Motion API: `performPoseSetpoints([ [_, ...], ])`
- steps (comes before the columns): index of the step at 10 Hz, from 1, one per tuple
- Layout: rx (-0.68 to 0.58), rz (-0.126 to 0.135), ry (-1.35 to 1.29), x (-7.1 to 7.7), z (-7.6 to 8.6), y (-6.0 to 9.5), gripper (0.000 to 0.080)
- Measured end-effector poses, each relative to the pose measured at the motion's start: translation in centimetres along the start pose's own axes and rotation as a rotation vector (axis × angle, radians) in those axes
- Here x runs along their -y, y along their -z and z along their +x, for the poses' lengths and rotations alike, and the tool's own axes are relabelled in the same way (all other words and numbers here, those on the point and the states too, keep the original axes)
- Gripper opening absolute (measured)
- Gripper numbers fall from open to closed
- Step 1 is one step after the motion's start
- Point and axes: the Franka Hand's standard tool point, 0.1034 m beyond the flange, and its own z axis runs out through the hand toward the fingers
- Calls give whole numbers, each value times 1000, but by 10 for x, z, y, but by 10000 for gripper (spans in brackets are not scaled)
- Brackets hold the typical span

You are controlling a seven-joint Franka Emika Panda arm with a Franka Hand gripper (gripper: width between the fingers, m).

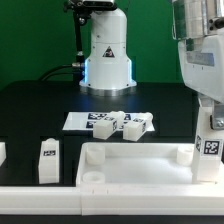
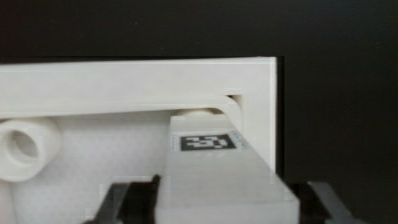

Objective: Assemble desk

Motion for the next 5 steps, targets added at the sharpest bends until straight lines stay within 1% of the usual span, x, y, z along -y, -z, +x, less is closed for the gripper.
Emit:
performPoseSetpoints([
  [1, 0, 0, 15, 0, 0, 0, 291],
  [2, -3, -1, 129, 0, 1, 0, 291],
  [3, -5, -1, 345, 1, 2, 1, 370],
  [4, -3, -9, 528, 0, 1, 0, 370],
  [5, 2, -17, 623, -1, 0, 0, 554],
])
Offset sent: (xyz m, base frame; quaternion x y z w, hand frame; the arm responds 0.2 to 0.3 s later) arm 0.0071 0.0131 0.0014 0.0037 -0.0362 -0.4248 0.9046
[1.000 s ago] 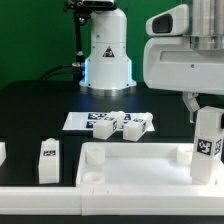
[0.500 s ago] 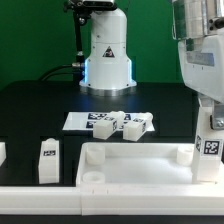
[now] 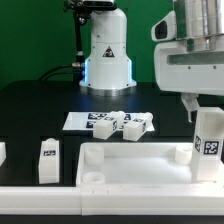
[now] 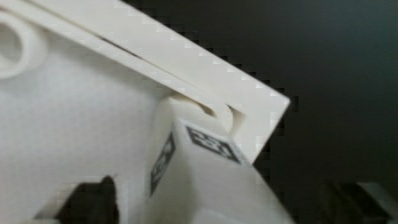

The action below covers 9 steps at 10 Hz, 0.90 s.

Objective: Assemble desk

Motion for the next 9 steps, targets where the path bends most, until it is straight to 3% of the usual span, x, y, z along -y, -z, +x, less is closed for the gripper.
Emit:
performPoseSetpoints([
  [1, -1, 0, 39, 0, 1, 0, 629],
  [4, -2, -2, 263, -1, 2, -1, 649],
  [6, -35, -42, 747, 3, 4, 1, 649],
  [7, -35, -42, 734, 3, 4, 1, 649],
  [8, -35, -41, 694, 3, 4, 1, 563],
  [9, -35, -40, 655, 3, 4, 1, 428],
])
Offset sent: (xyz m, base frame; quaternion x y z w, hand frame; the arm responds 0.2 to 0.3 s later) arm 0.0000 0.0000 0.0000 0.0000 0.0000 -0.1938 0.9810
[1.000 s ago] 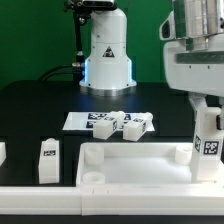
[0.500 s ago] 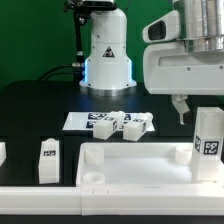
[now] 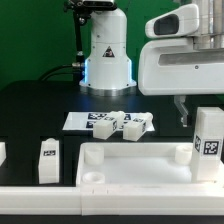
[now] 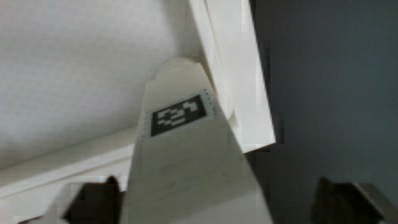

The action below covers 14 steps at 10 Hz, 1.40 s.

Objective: Assemble desk

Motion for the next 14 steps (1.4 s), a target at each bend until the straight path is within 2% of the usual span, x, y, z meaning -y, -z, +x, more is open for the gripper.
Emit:
performPoseSetpoints([
  [1, 0, 0, -69, 0, 0, 0, 428],
  [2, -2, -6, -149, -4, 1, 0, 297],
  [4, -3, -14, -430, -5, 1, 0, 296],
  [5, -3, -9, -621, -6, 1, -1, 296],
  [7, -5, 36, -1069, -7, 0, -2, 296],
  [8, 8, 46, -1135, -10, 1, -2, 296],
  [10, 11, 47, -1209, -7, 0, -2, 296],
  [12, 21, 24, -867, -6, -2, -1, 296],
  [13, 42, 18, -703, -6, 0, 2, 477],
  [14, 75, 12, -514, -5, 0, 2, 592],
])
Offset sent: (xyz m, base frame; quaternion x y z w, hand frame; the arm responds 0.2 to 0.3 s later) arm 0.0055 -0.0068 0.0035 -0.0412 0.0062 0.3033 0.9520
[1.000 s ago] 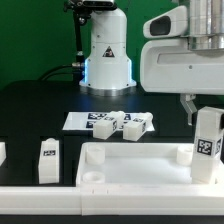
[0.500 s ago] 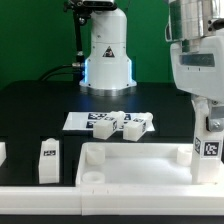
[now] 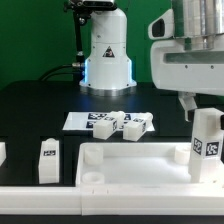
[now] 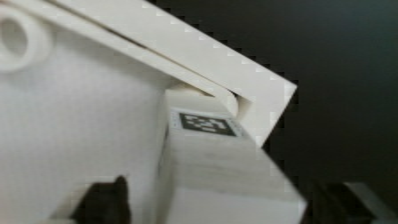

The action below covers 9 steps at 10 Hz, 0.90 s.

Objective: Assemble desk

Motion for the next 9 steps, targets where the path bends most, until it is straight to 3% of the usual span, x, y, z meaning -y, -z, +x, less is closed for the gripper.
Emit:
performPoseSetpoints([
  [4, -4, -4, 282, 0, 2, 0, 646],
  [7, -42, -46, 785, 1, -4, -4, 649],
  [9, -52, -44, 749, -1, -3, -5, 649],
])
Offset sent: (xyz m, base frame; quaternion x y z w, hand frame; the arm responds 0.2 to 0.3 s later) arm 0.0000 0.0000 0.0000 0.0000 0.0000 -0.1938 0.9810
